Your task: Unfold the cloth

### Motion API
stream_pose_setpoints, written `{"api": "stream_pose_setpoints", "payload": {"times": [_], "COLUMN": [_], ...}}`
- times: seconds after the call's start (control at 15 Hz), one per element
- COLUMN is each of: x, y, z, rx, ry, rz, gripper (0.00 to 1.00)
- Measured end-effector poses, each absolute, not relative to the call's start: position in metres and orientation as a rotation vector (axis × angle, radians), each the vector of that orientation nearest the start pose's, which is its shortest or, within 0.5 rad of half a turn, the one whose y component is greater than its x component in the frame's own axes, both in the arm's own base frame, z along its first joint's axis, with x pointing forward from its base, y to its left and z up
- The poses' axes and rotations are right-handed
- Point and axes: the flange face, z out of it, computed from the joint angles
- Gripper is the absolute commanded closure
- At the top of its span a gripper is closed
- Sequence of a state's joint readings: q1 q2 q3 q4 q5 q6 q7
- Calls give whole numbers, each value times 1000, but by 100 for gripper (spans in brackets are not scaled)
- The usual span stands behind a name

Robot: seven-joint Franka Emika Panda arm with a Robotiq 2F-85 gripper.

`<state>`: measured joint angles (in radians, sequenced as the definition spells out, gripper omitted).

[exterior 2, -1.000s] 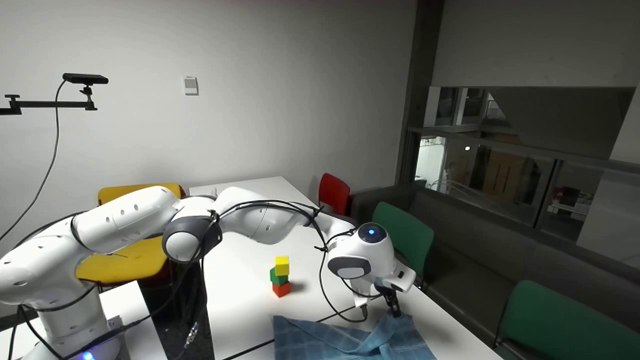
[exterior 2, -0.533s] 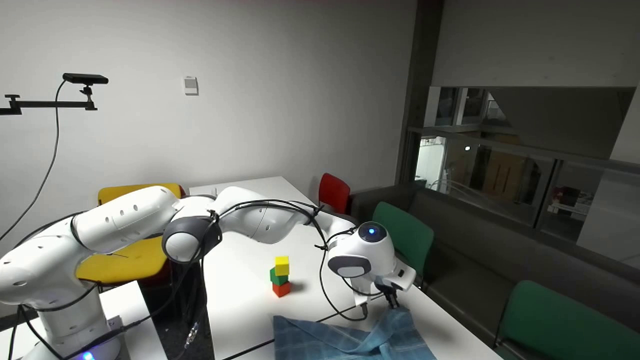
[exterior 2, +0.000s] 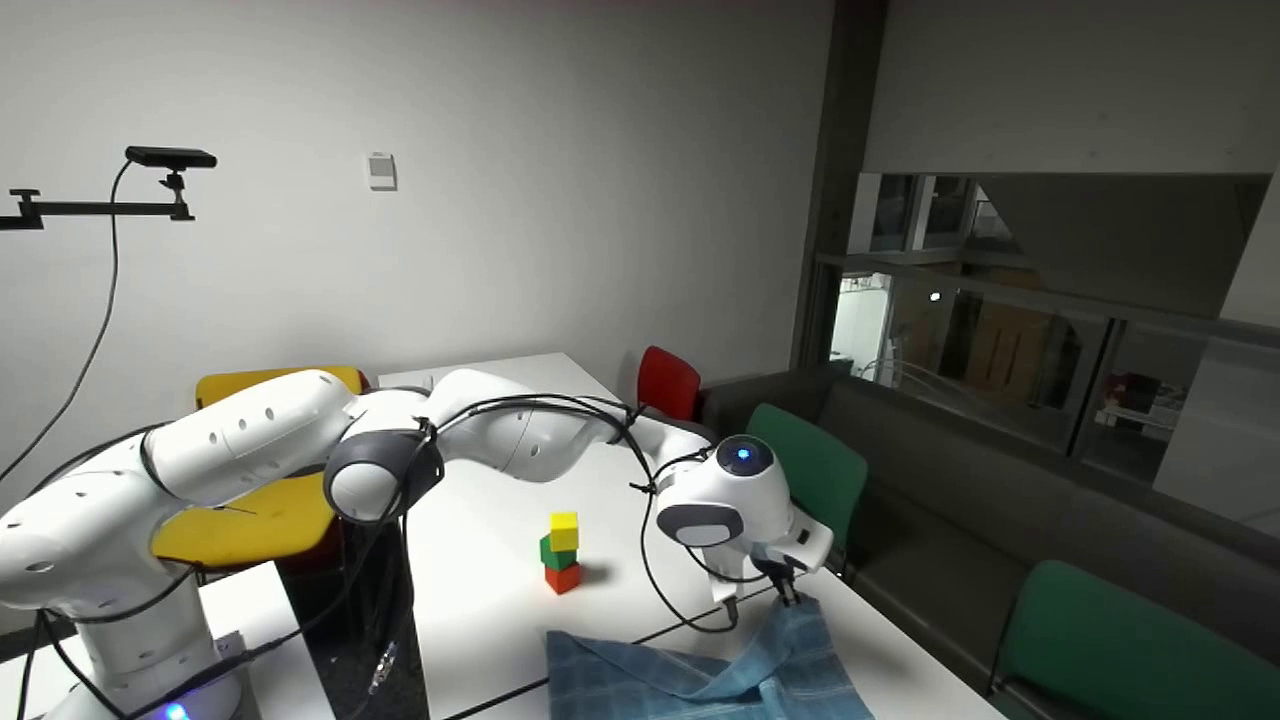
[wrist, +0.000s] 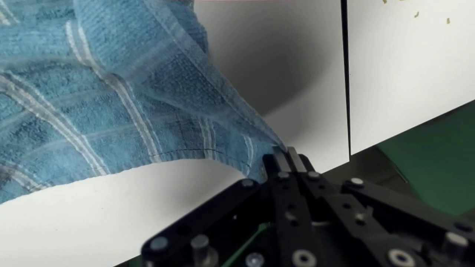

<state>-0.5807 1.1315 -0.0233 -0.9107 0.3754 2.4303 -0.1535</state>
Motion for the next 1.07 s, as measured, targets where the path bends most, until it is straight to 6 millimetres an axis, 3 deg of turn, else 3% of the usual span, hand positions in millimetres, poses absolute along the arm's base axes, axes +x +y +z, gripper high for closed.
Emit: {"api": "stream_pose_setpoints", "payload": {"times": [0.47,0.53,0.6,0.8,1.07], "x": [716,720,724,729,727], "y": [-418,-411,-406,-397,-399], "z": [298,306,312,317,315], "rx": [-2833,-2842,-2852,-2878,-2888], "ry": [839,818,801,774,777], "rz": [-804,-816,-823,-826,-812], "gripper": [100,73,72,49,21]}}
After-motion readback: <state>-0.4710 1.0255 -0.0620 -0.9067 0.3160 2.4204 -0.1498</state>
